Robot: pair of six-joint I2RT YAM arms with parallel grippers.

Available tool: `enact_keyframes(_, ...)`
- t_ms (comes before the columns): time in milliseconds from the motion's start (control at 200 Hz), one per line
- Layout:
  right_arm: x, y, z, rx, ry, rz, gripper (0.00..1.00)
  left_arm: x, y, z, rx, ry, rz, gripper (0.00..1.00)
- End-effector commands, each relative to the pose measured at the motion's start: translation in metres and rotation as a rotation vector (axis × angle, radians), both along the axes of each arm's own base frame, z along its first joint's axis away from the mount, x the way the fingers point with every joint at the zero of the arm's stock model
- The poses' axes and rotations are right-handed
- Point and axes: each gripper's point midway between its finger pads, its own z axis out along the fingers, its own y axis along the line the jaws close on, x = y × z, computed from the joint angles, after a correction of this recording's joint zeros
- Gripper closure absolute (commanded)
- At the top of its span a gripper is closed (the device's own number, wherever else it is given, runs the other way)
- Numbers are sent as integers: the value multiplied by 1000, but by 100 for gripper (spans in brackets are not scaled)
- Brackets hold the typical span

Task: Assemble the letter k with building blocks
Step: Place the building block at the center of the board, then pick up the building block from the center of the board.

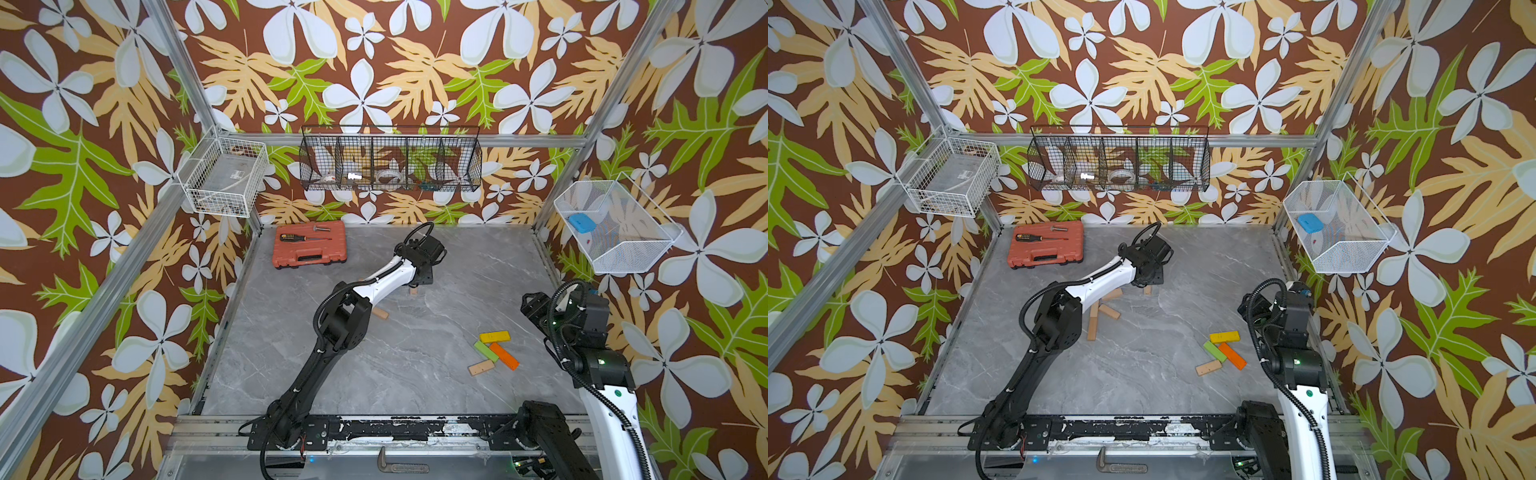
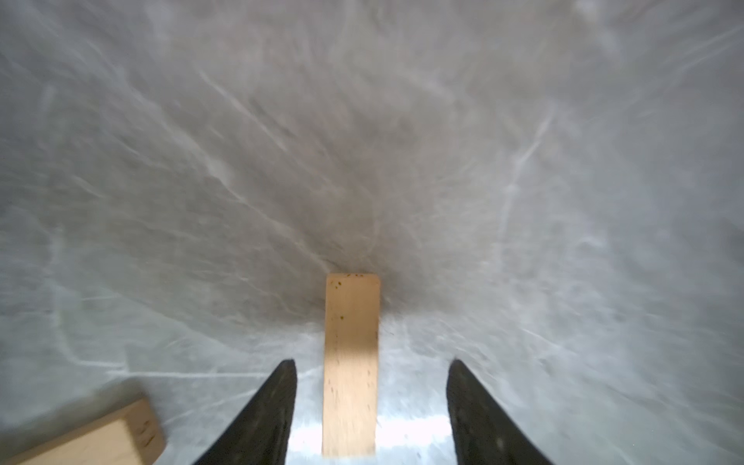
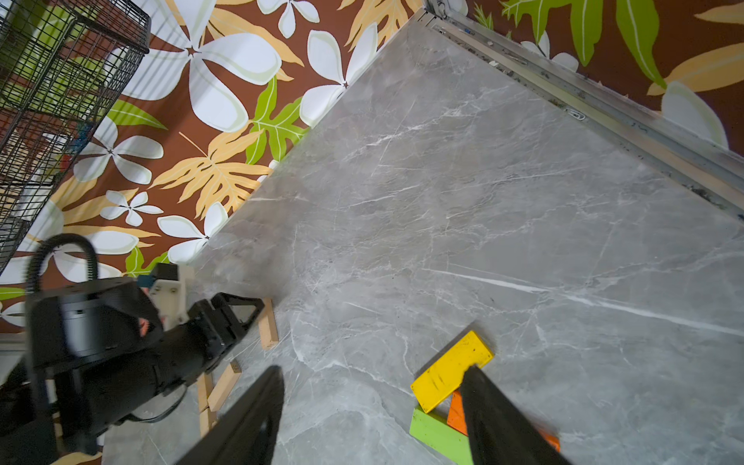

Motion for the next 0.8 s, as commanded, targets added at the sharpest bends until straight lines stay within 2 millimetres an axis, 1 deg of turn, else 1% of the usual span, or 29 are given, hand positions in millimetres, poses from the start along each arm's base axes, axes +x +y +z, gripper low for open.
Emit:
enact_keyframes(0,0,2,0,-6,-1,16,28,3,-5,54,-77,-83,-18,34)
enact_keyframes(40,0,2,-1,-8,6,22,28,1,-5,76,-108,-115,-30,33)
enact_keyframes(60,0,3,-2,-8,9,29,28,-1,-5,91,-129,-135,-36,33)
enact_keyframes(100,0,5,-4,-5,19,38,28,-6,-3,114,-165,-166,-50,33)
enact_keyframes(110,0,5,-5,-5,22,42,28,-7,-3,123,-179,-181,-54,33)
enact_keyframes(175,0,8,-10,0,45,63,29,-23,-1,163,-262,-244,-109,33)
enact_keyframes(180,0,9,-10,0,45,66,29,-24,-1,169,-273,-253,-115,33)
enact_keyframes(260,-1,12,-17,-9,80,95,29,-57,-1,207,-395,-342,-217,34)
enact_keyframes(290,-1,12,-19,-14,92,100,29,-72,-2,219,-437,-383,-263,35)
enact_keyframes(295,-1,12,-19,-16,92,101,29,-73,-3,218,-440,-384,-271,35)
enact_keyframes(315,-1,12,-21,-17,98,104,29,-85,-3,227,-468,-415,-306,35)
enact_keyframes(320,-1,12,-21,-17,98,104,29,-87,-3,226,-471,-416,-312,35)
enact_keyframes(350,-1,11,-23,-19,103,104,29,-104,-2,237,-507,-453,-356,35)
enact_keyframes(355,-1,11,-23,-19,103,104,29,-107,-2,241,-517,-464,-363,35)
enact_keyframes(370,-1,11,-23,-20,103,102,29,-115,-1,239,-528,-466,-381,35)
enact_keyframes(435,-2,10,-25,-20,101,95,29,-146,1,246,-614,-496,-464,35)
enact_keyframes(480,-2,10,-26,-21,100,91,29,-165,2,244,-659,-495,-511,35)
enact_keyframes(521,-3,9,-28,-22,104,87,29,-179,3,242,-681,-492,-540,35)
enact_keyframes(581,-6,8,-32,-22,118,80,29,-199,0,230,-674,-479,-574,34)
enact_keyframes(681,-12,5,-37,-31,136,62,28,-234,-19,208,-601,-483,-686,33)
enact_keyframes(796,-21,-6,-34,-74,126,5,28,-270,-54,173,-492,-446,-835,32)
